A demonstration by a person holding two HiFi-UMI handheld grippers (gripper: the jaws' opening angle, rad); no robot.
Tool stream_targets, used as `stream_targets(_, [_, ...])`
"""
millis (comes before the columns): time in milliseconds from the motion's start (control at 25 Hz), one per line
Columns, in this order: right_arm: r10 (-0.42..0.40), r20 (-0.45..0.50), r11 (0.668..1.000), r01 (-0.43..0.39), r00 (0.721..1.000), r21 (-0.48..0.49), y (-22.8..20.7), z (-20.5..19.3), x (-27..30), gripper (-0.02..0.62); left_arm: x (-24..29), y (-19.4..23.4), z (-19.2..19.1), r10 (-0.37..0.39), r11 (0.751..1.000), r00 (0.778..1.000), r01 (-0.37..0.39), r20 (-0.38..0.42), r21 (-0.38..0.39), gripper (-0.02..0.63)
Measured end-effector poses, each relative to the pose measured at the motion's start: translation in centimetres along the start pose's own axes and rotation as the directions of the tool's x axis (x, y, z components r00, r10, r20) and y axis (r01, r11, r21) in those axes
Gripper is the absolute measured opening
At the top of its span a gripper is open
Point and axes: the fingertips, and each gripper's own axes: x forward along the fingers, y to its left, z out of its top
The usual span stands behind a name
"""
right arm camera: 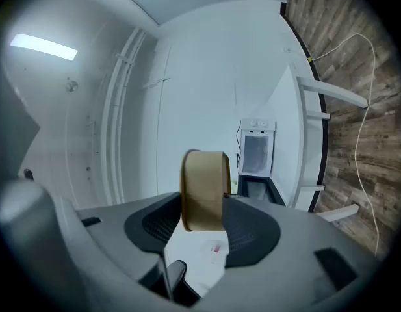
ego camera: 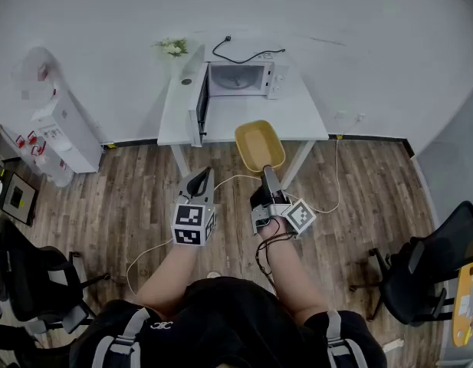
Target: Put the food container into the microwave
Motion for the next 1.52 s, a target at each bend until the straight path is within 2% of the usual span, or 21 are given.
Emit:
stream_targets(400, [0.020, -0.002, 1.000, -0.020, 1.000, -0.007, 0.2, -0.8, 0.8, 0.202, 0.3, 0.5, 0.2, -0.015, 1.000, 1.000, 0.015, 0.006, 0.004, 0.003])
stream_targets(920, [0.023, 0.035, 0.999, -0.024, 0.999, 0.024, -1.7, -2.6, 3.6, 0.207, 2.0, 4.1, -0.8, -0.045, 0.999, 0.999, 0.045, 0.009, 0.006, 0.003])
stream_targets(1240, [0.026, 0.060, 0.999, -0.027, 0.998, 0.019, -2.3, -1.9, 4.7, 0.207, 3.4, 5.2, -1.3, -0.060, 0.998, 0.998, 0.060, -0.005, -0.004, 0.003])
stream_targets(1520, [0.018, 0.068, 1.000, -0.020, 0.997, 0.019, -4.8, 0.6, 7.7, 0.207, 7.4, 6.1, -2.0, -0.063, 0.998, 0.998, 0.063, -0.019, -0.003, 0.003])
